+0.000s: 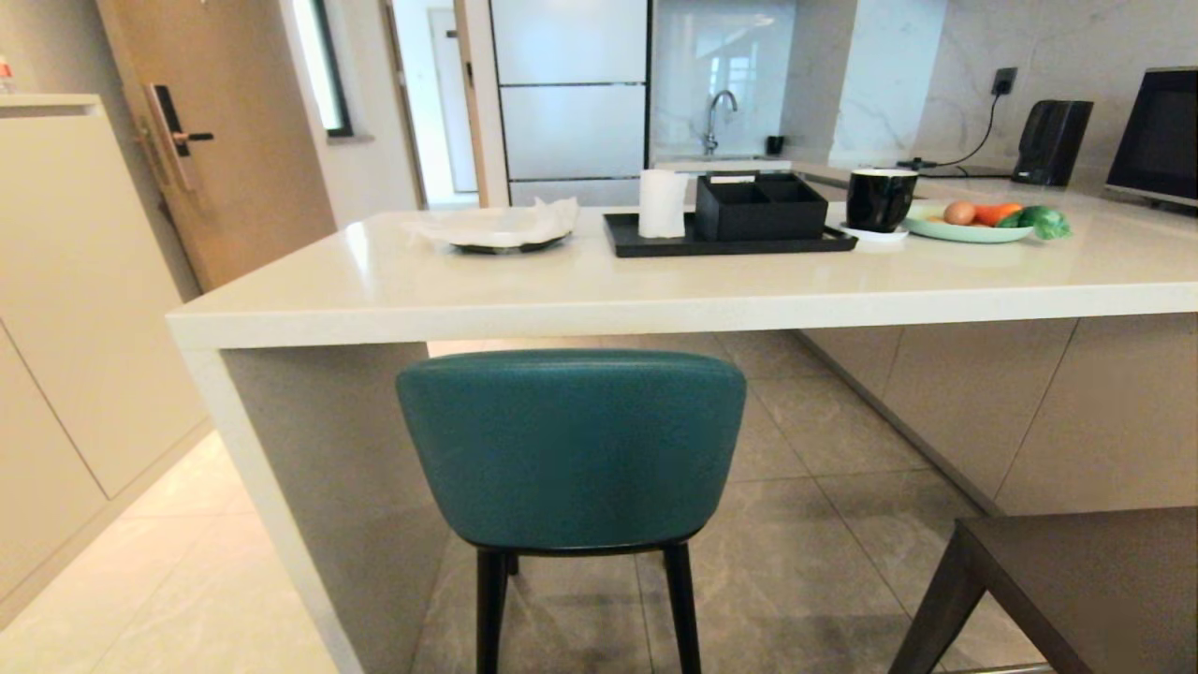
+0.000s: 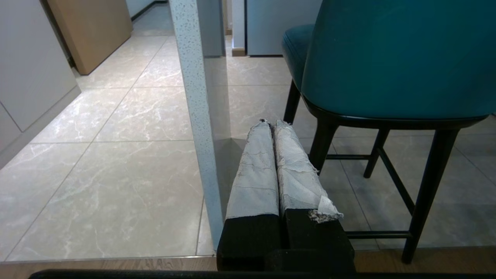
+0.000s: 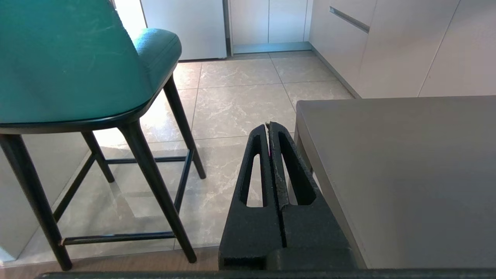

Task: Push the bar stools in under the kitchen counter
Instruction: Pull the blue chair out from under the dining table

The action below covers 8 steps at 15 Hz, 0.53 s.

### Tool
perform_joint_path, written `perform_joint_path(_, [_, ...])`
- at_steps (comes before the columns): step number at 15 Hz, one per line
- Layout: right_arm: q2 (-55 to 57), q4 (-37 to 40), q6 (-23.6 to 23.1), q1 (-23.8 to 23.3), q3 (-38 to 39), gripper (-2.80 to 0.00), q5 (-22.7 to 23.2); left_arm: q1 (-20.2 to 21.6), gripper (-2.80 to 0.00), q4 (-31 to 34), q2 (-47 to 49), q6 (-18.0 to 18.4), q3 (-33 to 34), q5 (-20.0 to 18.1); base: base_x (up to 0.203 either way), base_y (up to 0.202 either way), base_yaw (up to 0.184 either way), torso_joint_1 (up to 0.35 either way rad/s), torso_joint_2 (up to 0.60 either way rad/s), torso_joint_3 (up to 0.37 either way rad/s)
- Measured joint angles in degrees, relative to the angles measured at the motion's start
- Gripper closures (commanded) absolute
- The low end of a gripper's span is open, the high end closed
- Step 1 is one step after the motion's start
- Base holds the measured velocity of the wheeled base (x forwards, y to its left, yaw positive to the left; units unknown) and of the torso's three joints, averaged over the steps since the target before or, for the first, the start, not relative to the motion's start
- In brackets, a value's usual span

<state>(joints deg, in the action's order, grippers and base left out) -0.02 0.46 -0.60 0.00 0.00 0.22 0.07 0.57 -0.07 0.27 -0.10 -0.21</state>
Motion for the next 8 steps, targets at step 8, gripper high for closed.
perform_joint_path(8, [12.4,-2.3,-7.1,0.0,-7.7,0.00,5.8,0.0,0.00,-3.6,7.6,-1.7,-9.8,-4.7,0.000,0.000,0.000,0.000,0.00,0.000])
